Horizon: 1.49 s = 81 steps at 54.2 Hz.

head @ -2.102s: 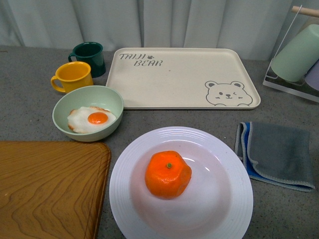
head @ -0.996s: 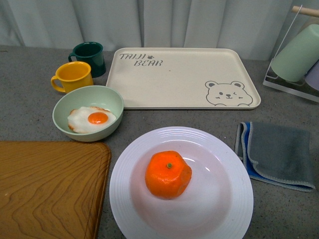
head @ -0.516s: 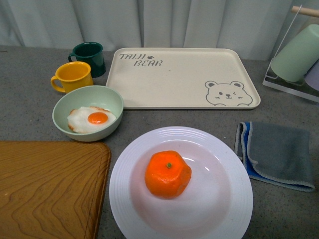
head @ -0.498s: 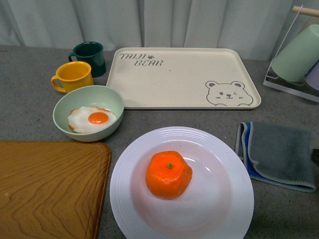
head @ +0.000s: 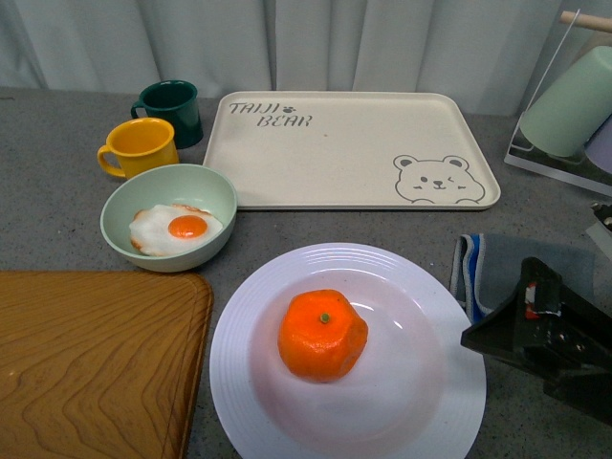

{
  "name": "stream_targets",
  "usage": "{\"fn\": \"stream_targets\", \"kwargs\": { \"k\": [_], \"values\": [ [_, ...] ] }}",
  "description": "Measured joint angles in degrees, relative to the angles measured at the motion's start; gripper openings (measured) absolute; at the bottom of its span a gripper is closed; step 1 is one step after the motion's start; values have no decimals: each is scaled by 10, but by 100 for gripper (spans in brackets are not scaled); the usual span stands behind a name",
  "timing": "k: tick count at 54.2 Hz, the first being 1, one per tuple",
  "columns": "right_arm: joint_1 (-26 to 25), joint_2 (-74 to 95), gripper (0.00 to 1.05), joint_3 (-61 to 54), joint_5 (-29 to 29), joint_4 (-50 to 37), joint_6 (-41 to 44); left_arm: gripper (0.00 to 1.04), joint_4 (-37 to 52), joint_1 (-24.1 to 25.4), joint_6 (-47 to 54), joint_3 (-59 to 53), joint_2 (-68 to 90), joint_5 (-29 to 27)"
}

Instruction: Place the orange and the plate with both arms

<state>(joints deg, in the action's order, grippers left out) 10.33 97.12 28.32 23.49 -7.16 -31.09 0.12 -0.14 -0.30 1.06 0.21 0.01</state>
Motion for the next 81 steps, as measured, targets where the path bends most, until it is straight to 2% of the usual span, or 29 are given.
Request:
{"fn": "stream_targets", "kwargs": {
  "k": [11, 25, 31, 39, 40, 50, 63, 73, 81],
  "values": [
    [16, 67, 95, 47, 8, -8, -25, 98, 0, 0, 0, 0, 0, 0],
    [45, 145, 95, 116, 2, 48, -38, 98, 0, 0, 0, 0, 0, 0],
    [49, 159, 80, 136, -8, 65, -39, 98, 0, 0, 0, 0, 0, 0],
    [46, 177, 49, 154, -18, 95, -41, 98, 0, 0, 0, 0, 0, 0],
    [44, 179, 43, 155, -17, 98, -42, 98, 0, 0, 0, 0, 0, 0],
    [37, 182, 22, 154, 12, 102, -40, 98, 0, 0, 0, 0, 0, 0],
    [30, 150, 13, 135, 44, 68, -39, 98, 0, 0, 0, 0, 0, 0],
    [27, 113, 4, 87, 76, -33, -57, 98, 0, 0, 0, 0, 0, 0],
    [4, 103, 4, 67, 98, -121, -111, 98, 0, 0, 0, 0, 0, 0]
  ]
}}
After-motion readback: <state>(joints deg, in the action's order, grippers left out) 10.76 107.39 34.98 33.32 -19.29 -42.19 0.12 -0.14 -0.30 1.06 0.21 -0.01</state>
